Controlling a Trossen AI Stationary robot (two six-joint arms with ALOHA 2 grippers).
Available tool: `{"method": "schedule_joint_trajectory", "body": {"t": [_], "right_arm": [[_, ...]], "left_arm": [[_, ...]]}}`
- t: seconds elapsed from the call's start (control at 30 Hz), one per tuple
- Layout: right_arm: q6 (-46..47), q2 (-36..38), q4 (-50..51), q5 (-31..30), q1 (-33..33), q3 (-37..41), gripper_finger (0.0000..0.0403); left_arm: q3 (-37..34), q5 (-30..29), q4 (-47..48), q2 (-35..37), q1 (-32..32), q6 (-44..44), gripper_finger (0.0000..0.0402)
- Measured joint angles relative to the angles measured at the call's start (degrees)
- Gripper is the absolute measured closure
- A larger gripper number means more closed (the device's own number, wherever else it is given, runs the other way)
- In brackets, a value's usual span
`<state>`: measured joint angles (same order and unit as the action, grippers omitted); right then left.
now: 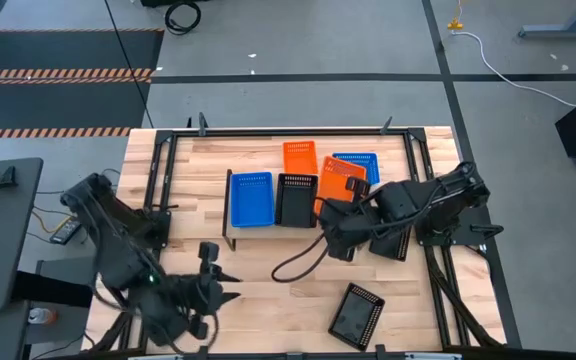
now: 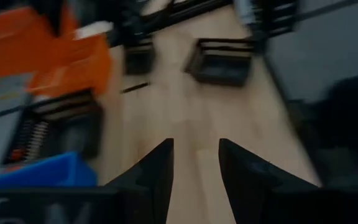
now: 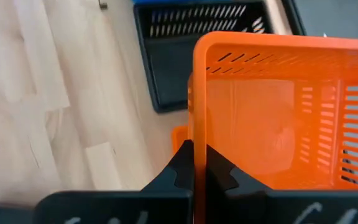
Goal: Stack baskets on shelf by color
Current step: Stack the bottom orange basket on the orange basket on the shelf
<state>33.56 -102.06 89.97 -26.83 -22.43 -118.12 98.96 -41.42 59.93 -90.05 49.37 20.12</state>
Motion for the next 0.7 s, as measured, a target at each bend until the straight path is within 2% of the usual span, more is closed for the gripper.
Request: {"method": "schedule_joint_trajectory", "body": {"t": [0.13,0.23,0.37,0.7], "right_arm": [[1.20,0.19,0.05,1.05,-0.12,4.66,0.0394],[0.91,0.57,0.12,2.77,0.31,7.92,0.0394],[0.53,0.48,0.04,2.95,1.28,10.47,0.0394],[0.75,0.51,0.04,4.21,2.75,11.80,0.0387]], "left_arm": [[-0.02,-11.74,0.54,-4.37,1.52,2.29,0.0269],[-0.02,-15.95,0.48,-7.03,2.11,3.25,0.0269],[-0.02,-16.92,0.43,-9.37,2.20,1.87,0.0269],[-0.02,-15.99,0.05,-9.41,2.63,3.98,0.0269]]}}
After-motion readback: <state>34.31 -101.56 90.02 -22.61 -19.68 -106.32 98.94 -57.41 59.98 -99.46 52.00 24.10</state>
